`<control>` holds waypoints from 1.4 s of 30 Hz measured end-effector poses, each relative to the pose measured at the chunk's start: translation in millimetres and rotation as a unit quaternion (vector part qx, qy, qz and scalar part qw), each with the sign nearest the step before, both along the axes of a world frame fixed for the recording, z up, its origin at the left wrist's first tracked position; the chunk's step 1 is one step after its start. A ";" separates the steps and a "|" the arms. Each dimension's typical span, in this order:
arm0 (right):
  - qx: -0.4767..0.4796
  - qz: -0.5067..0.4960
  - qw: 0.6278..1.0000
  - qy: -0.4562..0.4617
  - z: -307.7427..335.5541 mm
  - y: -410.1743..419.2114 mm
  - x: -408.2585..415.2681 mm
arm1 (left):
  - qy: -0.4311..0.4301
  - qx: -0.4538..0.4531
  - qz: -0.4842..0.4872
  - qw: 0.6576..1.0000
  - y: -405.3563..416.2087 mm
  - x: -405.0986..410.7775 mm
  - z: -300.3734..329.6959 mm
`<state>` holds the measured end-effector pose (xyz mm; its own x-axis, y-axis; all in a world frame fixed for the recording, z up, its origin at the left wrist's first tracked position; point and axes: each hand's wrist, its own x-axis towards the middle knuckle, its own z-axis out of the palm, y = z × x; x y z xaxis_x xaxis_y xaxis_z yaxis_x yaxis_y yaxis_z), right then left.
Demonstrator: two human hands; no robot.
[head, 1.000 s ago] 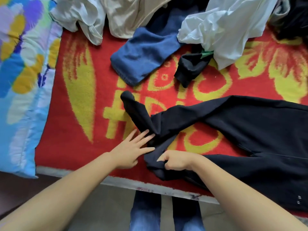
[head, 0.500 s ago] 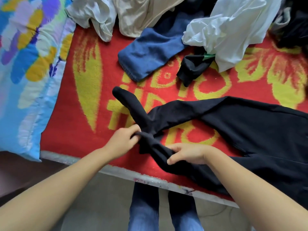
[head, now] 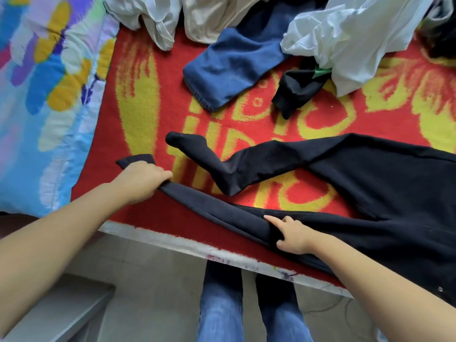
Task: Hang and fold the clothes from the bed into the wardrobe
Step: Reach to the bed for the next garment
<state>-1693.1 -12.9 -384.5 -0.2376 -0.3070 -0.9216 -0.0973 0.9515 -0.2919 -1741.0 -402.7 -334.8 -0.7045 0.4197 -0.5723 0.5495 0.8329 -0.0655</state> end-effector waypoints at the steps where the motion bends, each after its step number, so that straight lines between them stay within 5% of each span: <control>1: -0.010 -0.032 0.999 0.016 -0.4 -0.1 -1.7 | 0.049 0.059 -0.037 0.996 -3.6 4.1 -0.4; 3: -0.018 -0.074 0.996 0.048 -2.0 0.3 -9.2 | 0.128 0.161 -0.076 0.976 -14.1 19.0 2.7; 6: -0.013 -0.098 0.992 0.074 -5.3 -7.5 -19.3 | 0.150 0.154 -0.090 0.972 -38.4 53.4 -4.4; 10: 0.002 -0.134 0.988 0.072 -13.2 -29.4 -24.6 | -0.011 0.074 -0.003 0.997 -54.1 93.5 -27.4; 13: 0.029 -0.125 0.990 0.061 -17.3 -48.1 -26.2 | -0.068 0.138 0.147 0.977 -29.9 82.4 -43.9; 20: 0.002 -0.158 0.967 0.199 -13.0 -52.7 -29.2 | -0.040 -0.062 0.126 0.989 12.4 20.2 -77.2; 25: -0.016 -0.136 0.977 0.165 -7.6 -45.0 -39.9 | 0.044 0.037 0.156 0.986 -4.0 12.9 -74.6; 29: -0.056 -0.260 0.890 0.370 1.3 -39.6 -63.3 | 0.081 0.162 0.334 0.925 -5.3 15.2 -72.7; 31: -0.061 -0.214 0.867 0.445 1.0 -35.4 -77.6 | 0.043 0.143 0.394 0.907 -0.2 3.3 -75.1; 33: 0.020 -0.081 0.896 0.437 -2.8 -29.0 -91.1 | 0.005 0.143 0.407 0.902 6.6 -14.8 -80.9; 36: 0.121 0.020 0.918 0.378 -8.9 -20.8 -111.1 | 0.009 0.299 0.465 0.834 12.4 -46.6 -70.7; 39: 0.114 -0.014 0.922 0.371 -11.8 -20.7 -130.1 | 0.010 0.413 0.532 0.739 10.2 -68.3 -35.2; 42: 0.038 -0.116 0.916 0.383 -3.5 -17.2 -148.3 | -0.062 0.535 0.651 0.536 -2.0 -80.4 3.7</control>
